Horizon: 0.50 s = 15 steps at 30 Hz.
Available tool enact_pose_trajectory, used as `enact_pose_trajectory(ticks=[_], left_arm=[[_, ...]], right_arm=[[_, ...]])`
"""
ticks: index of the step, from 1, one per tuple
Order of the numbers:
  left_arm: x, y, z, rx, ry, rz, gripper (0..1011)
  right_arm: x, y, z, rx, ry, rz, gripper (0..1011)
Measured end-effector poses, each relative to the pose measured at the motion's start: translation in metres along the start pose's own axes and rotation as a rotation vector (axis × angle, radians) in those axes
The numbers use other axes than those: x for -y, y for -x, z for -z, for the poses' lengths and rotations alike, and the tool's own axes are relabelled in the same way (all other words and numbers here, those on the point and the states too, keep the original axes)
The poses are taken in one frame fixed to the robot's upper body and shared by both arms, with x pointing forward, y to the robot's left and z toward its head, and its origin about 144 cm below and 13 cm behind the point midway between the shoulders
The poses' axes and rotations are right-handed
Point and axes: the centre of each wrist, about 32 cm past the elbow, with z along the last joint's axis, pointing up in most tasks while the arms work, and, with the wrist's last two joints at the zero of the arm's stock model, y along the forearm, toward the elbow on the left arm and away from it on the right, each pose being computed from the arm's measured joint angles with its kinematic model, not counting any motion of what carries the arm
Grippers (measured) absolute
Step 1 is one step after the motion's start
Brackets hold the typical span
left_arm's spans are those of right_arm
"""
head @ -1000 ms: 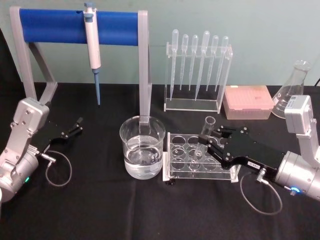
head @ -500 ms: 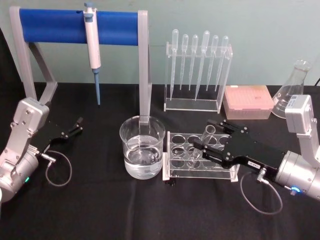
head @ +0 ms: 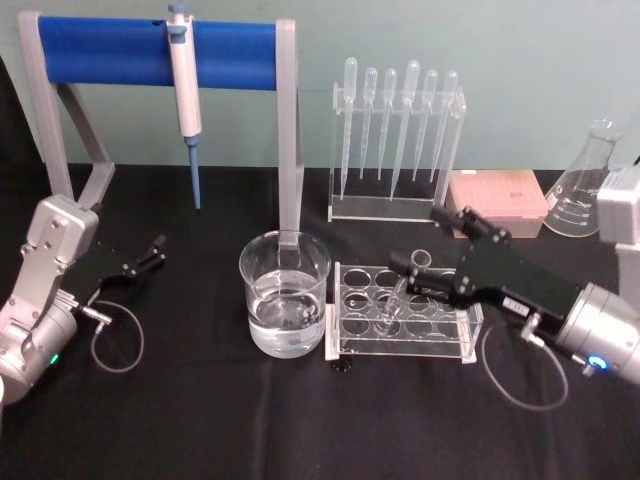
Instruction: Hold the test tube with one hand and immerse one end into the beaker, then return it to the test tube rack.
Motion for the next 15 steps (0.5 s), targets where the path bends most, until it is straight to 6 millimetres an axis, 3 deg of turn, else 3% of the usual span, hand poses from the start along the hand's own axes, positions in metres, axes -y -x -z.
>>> enact_pose_trajectory(ticks=[15], left_arm=[[0.0, 0.0, 0.0, 0.0, 0.0, 0.0, 1000]], right_arm=[[-0.008, 0.004, -0.017, -0.103, -0.088, 0.364, 1002]])
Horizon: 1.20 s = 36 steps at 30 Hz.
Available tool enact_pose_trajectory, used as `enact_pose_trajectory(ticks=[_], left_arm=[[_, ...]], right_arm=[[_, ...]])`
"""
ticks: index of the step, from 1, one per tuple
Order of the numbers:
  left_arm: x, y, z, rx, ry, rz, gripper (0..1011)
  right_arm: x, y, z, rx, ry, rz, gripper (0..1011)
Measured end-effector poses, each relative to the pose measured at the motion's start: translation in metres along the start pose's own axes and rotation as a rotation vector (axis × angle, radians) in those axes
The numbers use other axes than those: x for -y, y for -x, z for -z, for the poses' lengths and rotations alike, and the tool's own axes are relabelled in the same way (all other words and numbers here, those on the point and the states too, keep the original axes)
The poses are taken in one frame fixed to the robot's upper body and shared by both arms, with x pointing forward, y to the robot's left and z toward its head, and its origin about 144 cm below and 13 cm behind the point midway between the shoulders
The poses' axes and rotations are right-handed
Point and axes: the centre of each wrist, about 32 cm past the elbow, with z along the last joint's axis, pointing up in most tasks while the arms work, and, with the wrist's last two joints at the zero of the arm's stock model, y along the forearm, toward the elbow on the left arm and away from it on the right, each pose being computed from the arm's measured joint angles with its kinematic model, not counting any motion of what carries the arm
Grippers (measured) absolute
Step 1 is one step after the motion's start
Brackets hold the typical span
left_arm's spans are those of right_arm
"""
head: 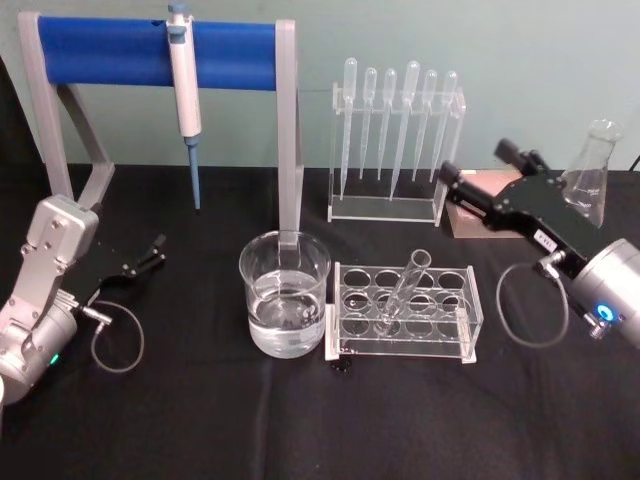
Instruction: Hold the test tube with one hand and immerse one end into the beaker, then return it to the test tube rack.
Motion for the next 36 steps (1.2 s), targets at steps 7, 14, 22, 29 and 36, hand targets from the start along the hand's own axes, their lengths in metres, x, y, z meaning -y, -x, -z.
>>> enact_pose_trajectory(ticks=[7, 14, 22, 29, 36], left_arm=[[0.0, 0.0, 0.0, 0.0, 0.0, 0.0, 1000], [0.0, 0.0, 0.0, 0.0, 0.0, 0.0, 1000], [0.0, 0.0, 0.0, 0.0, 0.0, 0.0, 1000], [0.0, 0.0, 0.0, 0.0, 0.0, 0.0, 1000], [0.0, 0.0, 0.0, 0.0, 0.0, 0.0, 1000]], right_arm=[[-0.012, 0.008, 0.022, 0.084, 0.018, 0.283, 1003], [-0.022, 0.015, 0.05, 0.175, 0.033, 0.463, 1002], [-0.023, 0.02, 0.066, 0.213, 0.054, 0.495, 1002], [-0.02, 0.021, 0.069, 0.213, 0.065, 0.476, 1003], [-0.02, 0.021, 0.069, 0.213, 0.065, 0.476, 1002]])
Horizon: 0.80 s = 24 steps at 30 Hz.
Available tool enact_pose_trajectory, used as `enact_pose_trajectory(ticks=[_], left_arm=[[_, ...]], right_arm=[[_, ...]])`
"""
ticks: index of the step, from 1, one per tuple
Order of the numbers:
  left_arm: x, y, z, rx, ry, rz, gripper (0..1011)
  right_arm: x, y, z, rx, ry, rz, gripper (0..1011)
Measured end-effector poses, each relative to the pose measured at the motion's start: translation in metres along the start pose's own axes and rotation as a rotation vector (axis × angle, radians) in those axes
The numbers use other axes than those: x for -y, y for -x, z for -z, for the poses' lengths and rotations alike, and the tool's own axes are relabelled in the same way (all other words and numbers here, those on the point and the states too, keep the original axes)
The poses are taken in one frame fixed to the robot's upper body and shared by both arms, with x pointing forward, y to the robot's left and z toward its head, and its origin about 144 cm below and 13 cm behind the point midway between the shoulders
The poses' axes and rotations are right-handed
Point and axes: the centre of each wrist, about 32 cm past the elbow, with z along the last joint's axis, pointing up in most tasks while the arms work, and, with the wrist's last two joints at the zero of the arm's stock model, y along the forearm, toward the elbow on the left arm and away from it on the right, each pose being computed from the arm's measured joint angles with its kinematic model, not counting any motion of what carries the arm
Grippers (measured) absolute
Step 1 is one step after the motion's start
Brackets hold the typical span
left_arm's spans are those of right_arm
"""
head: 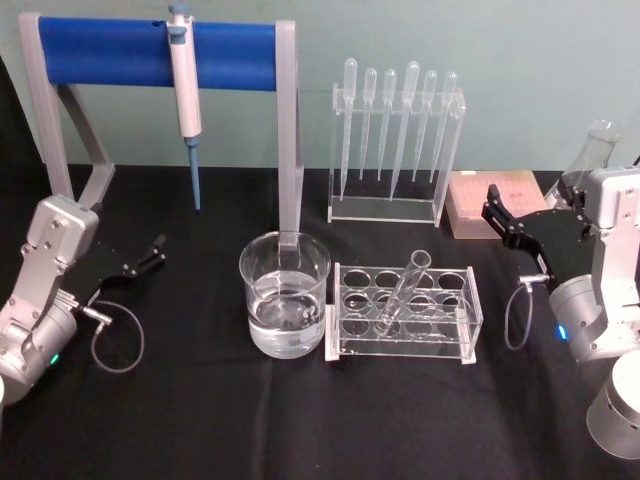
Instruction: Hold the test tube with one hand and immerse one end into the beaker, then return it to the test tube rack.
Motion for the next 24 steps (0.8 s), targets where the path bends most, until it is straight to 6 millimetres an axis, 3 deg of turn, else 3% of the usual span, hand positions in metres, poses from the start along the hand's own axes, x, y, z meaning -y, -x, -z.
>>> enact_pose_trajectory(ticks=[24], left_arm=[[0.0, 0.0, 0.0, 0.0, 0.0, 0.0, 1000]], right_arm=[[-0.0004, 0.0003, -0.0004, 0.0, -0.001, 0.001, 1003]])
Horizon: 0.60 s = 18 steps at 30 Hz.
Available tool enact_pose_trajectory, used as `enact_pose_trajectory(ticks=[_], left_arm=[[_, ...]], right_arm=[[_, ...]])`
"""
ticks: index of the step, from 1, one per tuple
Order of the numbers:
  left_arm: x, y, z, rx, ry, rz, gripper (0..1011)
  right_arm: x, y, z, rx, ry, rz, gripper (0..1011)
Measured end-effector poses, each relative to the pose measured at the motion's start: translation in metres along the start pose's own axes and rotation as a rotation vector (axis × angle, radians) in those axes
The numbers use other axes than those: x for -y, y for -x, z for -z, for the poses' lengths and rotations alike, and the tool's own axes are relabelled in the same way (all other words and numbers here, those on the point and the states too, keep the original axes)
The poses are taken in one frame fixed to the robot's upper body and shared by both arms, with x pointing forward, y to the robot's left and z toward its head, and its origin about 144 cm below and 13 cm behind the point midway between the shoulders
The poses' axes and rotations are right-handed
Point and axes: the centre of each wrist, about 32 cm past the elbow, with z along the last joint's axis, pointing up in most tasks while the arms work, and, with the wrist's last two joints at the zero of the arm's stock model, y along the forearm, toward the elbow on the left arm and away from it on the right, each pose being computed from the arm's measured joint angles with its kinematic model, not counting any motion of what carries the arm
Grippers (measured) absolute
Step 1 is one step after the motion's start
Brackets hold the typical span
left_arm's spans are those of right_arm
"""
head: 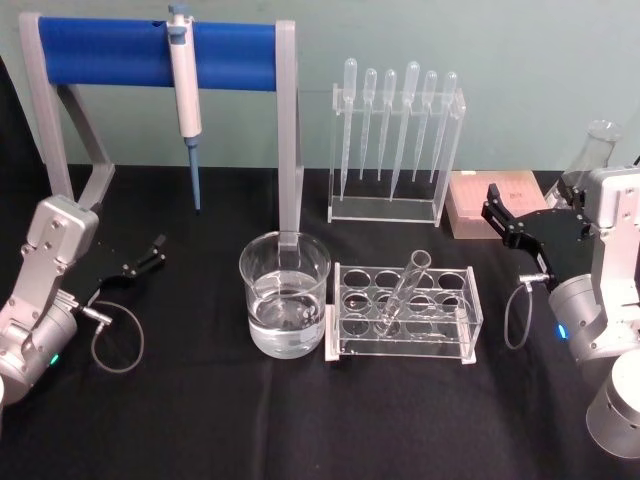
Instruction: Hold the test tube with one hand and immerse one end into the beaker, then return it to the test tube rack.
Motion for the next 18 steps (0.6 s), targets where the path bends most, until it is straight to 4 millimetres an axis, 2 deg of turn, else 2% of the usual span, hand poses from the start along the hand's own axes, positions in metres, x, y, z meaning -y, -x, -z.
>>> enact_pose_trajectory(ticks=[18], left_arm=[[0.0, 0.0, 0.0, 0.0, 0.0, 0.0, 1000]], right_arm=[[0.0, 0.0, 0.0, 0.0, 0.0, 0.001, 1002]])
